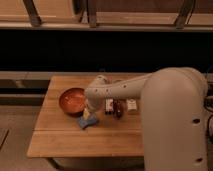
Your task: Wipe the white sponge on the table
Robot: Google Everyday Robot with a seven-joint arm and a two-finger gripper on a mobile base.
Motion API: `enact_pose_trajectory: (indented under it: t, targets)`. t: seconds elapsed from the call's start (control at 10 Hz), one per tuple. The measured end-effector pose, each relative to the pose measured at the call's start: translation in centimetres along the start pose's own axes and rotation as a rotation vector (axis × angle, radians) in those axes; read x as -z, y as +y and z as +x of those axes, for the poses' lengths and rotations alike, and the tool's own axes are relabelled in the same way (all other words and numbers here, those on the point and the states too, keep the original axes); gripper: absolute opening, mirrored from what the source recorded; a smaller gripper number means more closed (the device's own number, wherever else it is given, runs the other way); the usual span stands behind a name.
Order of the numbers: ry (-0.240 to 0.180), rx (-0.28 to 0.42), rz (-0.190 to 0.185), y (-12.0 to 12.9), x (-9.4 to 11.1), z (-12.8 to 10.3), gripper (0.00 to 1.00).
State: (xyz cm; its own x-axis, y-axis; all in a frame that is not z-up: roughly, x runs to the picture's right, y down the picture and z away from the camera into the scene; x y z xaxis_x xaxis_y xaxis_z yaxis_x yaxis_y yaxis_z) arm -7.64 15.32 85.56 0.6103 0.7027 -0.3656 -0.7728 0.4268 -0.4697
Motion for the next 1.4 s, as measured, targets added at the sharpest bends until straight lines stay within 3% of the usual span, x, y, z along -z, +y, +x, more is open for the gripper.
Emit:
enact_pose_trajectory:
  t: [0.3, 0.4, 0.5, 1.0, 1.4]
  targets:
    - [0.017, -0.061, -0.051, -0.1, -2.6, 1.0, 0.64]
    - [0.018, -0.066, -0.061, 0.2, -3.1, 0.8, 0.6]
    - [0.023, -0.059, -0.062, 0.5, -3.5, 0.6, 0.48]
    - [0.022, -0.032, -0.035, 0.9, -3.0, -0.6, 0.03]
    - [0.046, -0.067, 0.0, 0.4, -2.0, -0.1, 0.0]
